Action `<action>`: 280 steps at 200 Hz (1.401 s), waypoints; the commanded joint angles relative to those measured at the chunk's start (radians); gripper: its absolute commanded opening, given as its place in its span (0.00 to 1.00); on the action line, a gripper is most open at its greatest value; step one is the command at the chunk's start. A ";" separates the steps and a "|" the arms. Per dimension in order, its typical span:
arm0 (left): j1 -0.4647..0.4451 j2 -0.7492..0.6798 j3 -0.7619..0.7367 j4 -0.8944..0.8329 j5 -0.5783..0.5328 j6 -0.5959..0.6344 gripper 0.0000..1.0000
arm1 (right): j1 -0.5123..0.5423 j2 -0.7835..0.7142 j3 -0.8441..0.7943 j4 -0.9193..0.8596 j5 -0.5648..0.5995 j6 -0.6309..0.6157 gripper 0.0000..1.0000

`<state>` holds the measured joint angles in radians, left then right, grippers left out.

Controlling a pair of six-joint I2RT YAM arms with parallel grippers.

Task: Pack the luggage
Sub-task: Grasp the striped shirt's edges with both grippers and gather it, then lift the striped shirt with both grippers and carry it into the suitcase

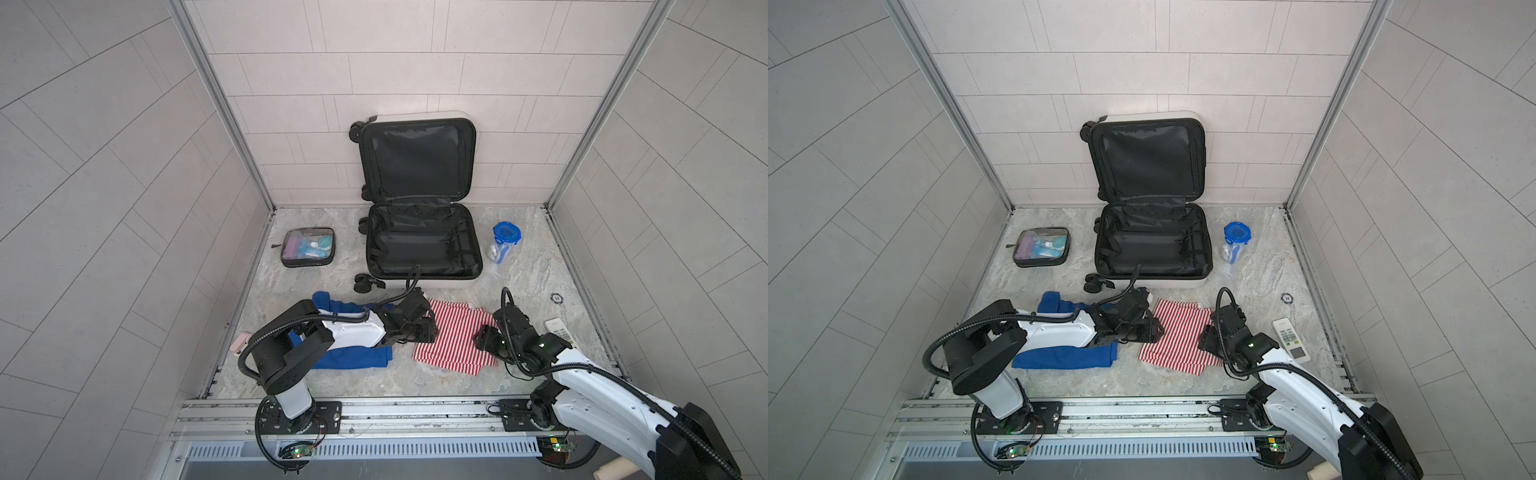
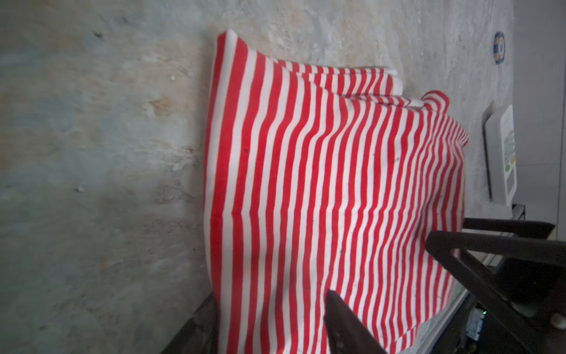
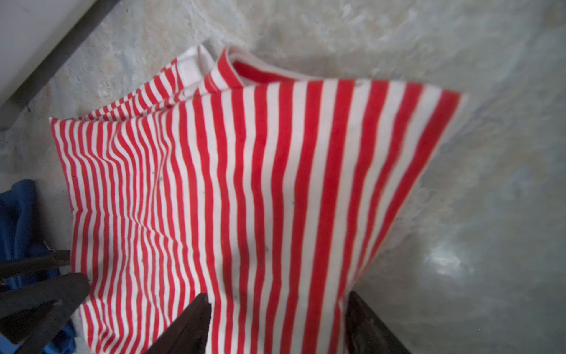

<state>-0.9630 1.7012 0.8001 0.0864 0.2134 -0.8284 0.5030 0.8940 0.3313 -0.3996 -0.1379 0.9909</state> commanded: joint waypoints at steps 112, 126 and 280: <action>-0.068 -0.110 0.106 -0.173 -0.075 0.037 0.00 | 0.020 -0.065 0.086 -0.080 -0.046 0.023 0.00; -0.069 -0.140 0.115 -0.196 -0.084 0.043 0.00 | 0.023 -0.077 0.118 -0.100 -0.046 0.019 0.00; -0.033 -0.356 0.396 -0.524 -0.332 0.226 0.00 | 0.077 0.088 0.630 -0.139 -0.088 -0.127 0.00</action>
<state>-1.0206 1.3514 1.1034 -0.3580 -0.0322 -0.6769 0.5777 0.9405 0.8848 -0.5545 -0.2394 0.9348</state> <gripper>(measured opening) 0.053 0.116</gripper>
